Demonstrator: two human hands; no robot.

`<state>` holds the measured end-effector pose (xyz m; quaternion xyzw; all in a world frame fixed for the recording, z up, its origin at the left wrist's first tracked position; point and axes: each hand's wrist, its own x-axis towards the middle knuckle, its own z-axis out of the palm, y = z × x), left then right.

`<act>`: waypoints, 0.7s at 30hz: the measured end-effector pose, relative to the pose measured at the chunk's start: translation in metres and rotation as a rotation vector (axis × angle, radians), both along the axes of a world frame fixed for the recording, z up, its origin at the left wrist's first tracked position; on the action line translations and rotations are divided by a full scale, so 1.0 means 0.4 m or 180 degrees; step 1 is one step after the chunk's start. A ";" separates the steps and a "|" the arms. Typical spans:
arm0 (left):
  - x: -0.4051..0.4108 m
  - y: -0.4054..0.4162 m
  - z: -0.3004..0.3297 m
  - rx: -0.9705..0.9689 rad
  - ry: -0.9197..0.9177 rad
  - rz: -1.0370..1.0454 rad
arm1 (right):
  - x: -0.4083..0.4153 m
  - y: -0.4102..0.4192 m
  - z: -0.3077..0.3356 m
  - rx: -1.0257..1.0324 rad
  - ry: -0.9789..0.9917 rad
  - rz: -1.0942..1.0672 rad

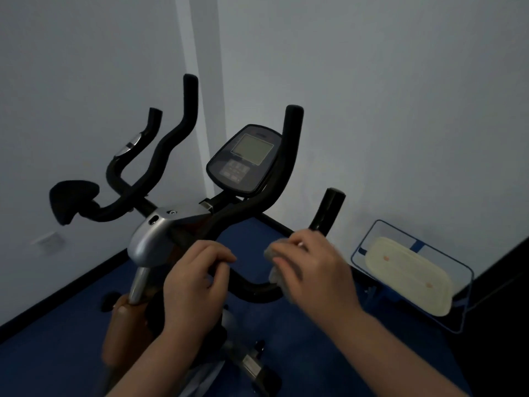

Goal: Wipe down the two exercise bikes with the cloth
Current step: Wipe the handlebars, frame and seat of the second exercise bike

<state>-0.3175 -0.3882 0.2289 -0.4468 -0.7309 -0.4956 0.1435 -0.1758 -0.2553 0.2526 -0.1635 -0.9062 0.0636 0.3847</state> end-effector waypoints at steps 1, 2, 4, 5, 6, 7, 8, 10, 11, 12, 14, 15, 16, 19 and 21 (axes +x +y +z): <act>0.002 -0.004 -0.001 0.0031 0.0031 0.0075 | 0.002 0.017 0.015 0.0064 0.0030 -0.0059; 0.003 -0.012 -0.002 0.0010 0.0085 0.0230 | 0.007 0.033 0.025 0.0070 0.0082 -0.0122; 0.000 -0.036 -0.009 -0.0193 0.0217 0.0697 | 0.019 0.041 0.026 -0.0064 0.0182 -0.0133; -0.001 -0.051 -0.018 -0.0312 0.0236 0.0910 | 0.021 0.033 0.021 -0.0155 0.0204 -0.0055; -0.001 -0.065 -0.027 -0.0392 0.0204 0.1069 | 0.017 0.016 0.013 -0.0220 0.0162 0.0061; -0.001 -0.077 -0.034 -0.0423 0.0135 0.1180 | 0.008 -0.008 0.004 -0.0236 0.0048 0.0215; -0.002 -0.084 -0.039 -0.0420 0.0064 0.1253 | -0.005 -0.034 -0.004 -0.0222 -0.0131 0.0409; -0.002 -0.086 -0.042 -0.0398 -0.0026 0.1328 | -0.036 -0.072 -0.013 -0.0283 -0.0559 0.0838; 0.001 -0.084 -0.042 -0.0386 -0.0078 0.1364 | -0.048 -0.078 -0.010 -0.0356 -0.0760 0.0994; 0.004 -0.083 -0.042 -0.0363 -0.0155 0.1404 | -0.057 -0.072 -0.003 -0.0469 -0.0943 0.1096; 0.008 -0.085 -0.041 -0.0295 -0.0294 0.1437 | -0.063 -0.044 0.016 -0.0891 -0.1254 0.1196; 0.007 -0.088 -0.040 -0.0266 -0.0328 0.1433 | -0.063 -0.028 0.024 -0.1081 -0.1362 0.1225; 0.007 -0.090 -0.040 -0.0250 -0.0351 0.1426 | -0.064 -0.019 0.029 -0.1187 -0.1430 0.1234; 0.001 -0.093 -0.039 -0.0223 -0.0430 0.1418 | -0.101 -0.032 0.033 -0.1217 -0.1417 0.1085; 0.000 -0.092 -0.041 -0.0219 -0.0427 0.1456 | -0.157 -0.055 0.029 -0.1121 -0.1280 0.0938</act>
